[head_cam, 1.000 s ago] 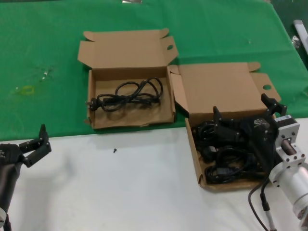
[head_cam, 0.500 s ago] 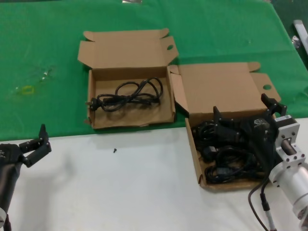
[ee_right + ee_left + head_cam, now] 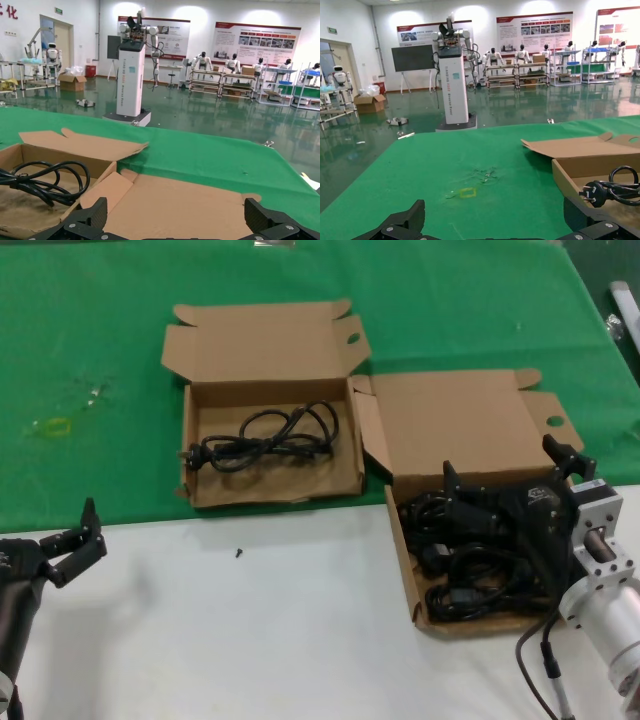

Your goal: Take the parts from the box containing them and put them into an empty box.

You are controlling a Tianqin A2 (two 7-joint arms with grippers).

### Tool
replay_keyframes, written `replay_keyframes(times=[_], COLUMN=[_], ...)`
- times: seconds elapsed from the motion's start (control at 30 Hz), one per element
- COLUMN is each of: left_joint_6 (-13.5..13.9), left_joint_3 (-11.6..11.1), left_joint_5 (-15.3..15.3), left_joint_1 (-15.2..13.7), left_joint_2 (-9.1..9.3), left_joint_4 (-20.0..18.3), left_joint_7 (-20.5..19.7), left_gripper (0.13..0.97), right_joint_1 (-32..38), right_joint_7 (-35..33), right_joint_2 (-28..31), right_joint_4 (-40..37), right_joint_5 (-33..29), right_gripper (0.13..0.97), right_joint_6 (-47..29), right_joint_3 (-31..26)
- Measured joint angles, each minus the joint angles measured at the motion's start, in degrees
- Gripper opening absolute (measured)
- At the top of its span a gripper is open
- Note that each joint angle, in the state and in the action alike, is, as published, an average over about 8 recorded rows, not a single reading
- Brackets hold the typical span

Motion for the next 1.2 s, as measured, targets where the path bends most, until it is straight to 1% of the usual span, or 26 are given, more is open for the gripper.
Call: replay_keyframes(times=[1.2], left_joint_6=[0.0], left_joint_3=[0.0], left_joint_5=[0.0], left_joint_1=[0.0], left_joint_2=[0.0], left_joint_4=[0.0], left_joint_7=[0.0], left_gripper=[0.966], right_joint_1=[0.0], right_joint_7=[0.0], right_joint_2=[0.0], right_joint_4=[0.0], right_joint_5=[0.0], right_gripper=[0.966], right_joint_6=[0.0], right_joint_3=[0.0])
